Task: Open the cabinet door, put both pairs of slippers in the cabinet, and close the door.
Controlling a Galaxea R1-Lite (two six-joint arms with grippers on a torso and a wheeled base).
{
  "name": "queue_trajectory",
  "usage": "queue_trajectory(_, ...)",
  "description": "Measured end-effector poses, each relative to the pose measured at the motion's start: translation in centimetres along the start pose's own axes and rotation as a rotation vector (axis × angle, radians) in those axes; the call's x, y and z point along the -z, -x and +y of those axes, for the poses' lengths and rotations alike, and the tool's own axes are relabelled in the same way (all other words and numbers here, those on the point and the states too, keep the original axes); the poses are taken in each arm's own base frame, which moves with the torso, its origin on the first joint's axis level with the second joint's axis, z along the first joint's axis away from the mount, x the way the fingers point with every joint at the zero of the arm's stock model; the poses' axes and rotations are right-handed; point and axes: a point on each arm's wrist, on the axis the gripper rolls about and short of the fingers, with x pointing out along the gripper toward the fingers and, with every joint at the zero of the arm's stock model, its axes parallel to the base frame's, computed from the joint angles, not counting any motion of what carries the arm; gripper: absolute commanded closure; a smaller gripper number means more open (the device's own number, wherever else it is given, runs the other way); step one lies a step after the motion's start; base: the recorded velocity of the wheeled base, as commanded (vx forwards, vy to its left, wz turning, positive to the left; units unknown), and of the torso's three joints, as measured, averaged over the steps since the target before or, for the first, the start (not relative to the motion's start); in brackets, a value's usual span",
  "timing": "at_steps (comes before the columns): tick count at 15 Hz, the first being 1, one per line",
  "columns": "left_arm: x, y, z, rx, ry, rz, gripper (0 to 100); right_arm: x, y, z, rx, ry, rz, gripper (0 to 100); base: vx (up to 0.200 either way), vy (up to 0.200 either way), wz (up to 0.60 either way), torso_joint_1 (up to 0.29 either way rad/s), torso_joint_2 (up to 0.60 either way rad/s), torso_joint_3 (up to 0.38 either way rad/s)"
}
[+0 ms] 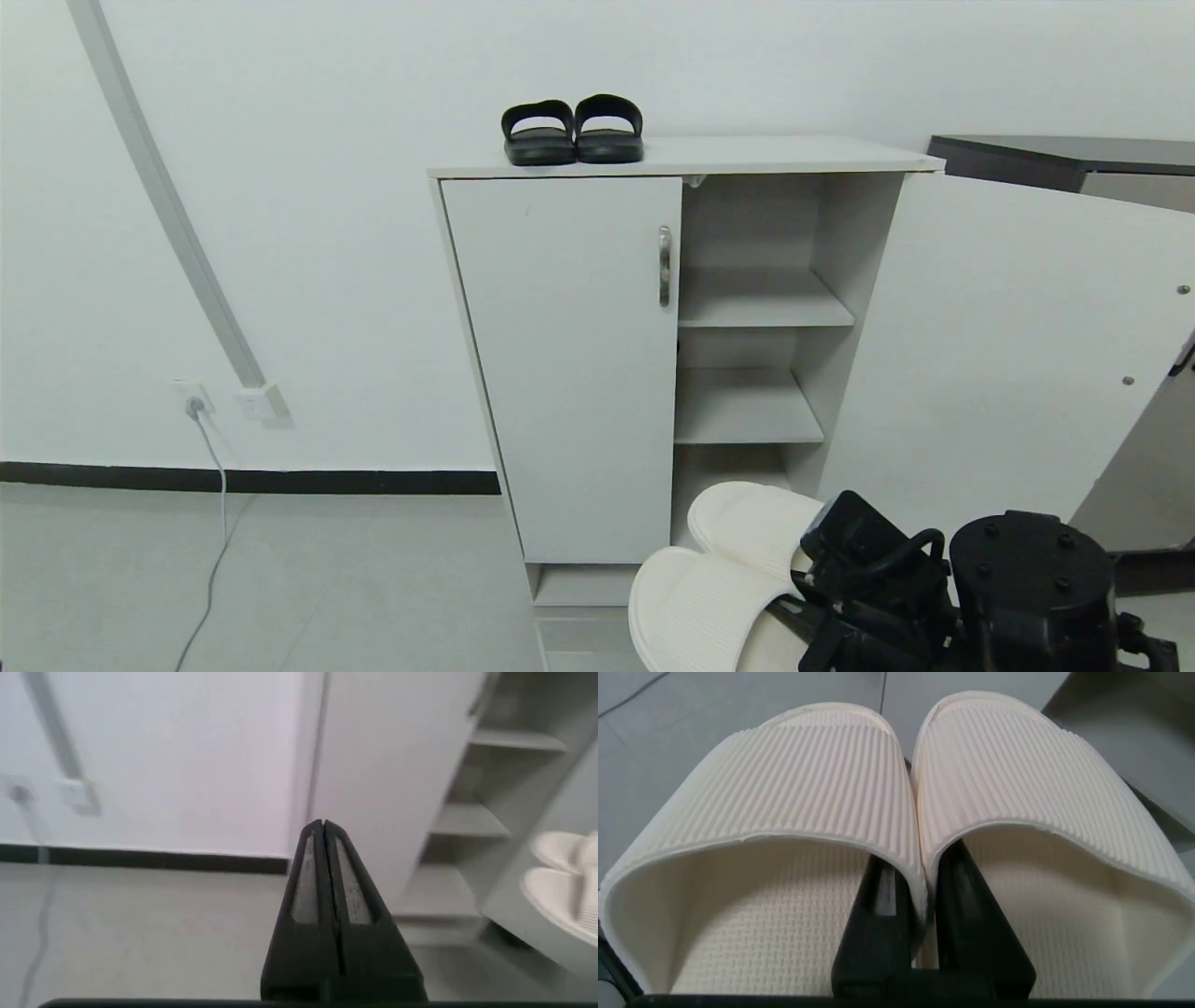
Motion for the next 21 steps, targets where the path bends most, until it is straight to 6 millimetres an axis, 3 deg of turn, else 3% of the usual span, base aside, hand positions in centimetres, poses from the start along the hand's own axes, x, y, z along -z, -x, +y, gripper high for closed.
queue_trajectory(3, 2.1, 1.1, 0.1, -0.056, -0.016, -0.053, 100, 0.1, 0.0, 0.1, -0.003, 0.002, 0.004, 100, 0.0, 0.0, 0.0, 0.0, 0.0, 0.0)
queue_trajectory(7, 5.0, 1.1, 0.1, -0.044, -0.06, -0.031, 100, 0.1, -0.1, 0.0, -0.002, 0.002, 0.005, 100, 0.0, 0.0, 0.0, 0.0, 0.0, 0.0)
queue_trajectory(13, 5.8, 1.3, -0.7, 0.35, -0.099, -0.005, 100, 0.1, -0.2, 0.1, -0.002, 0.002, 0.009, 100, 0.0, 0.0, 0.0, 0.0, 0.0, 0.0)
queue_trajectory(14, 5.8, 1.2, -0.6, 0.323, -0.079, -0.004, 100, 0.1, -0.2, 0.1, 0.0, 0.001, 0.009, 100, 0.0, 0.0, 0.0, 0.0, 0.0, 0.0)
queue_trajectory(18, 6.1, 1.2, 0.5, -0.16, -0.069, 0.015, 100, 0.2, -0.3, 0.1, 0.0, 0.001, 0.011, 100, 0.0, 0.0, 0.0, 0.0, 0.0, 0.0)
queue_trajectory(21, 6.3, 1.1, 0.1, 0.03, -0.094, 0.034, 100, 0.3, -0.4, 0.1, -0.001, 0.003, 0.017, 100, 0.0, 0.0, 0.0, 0.0, 0.0, 0.0)
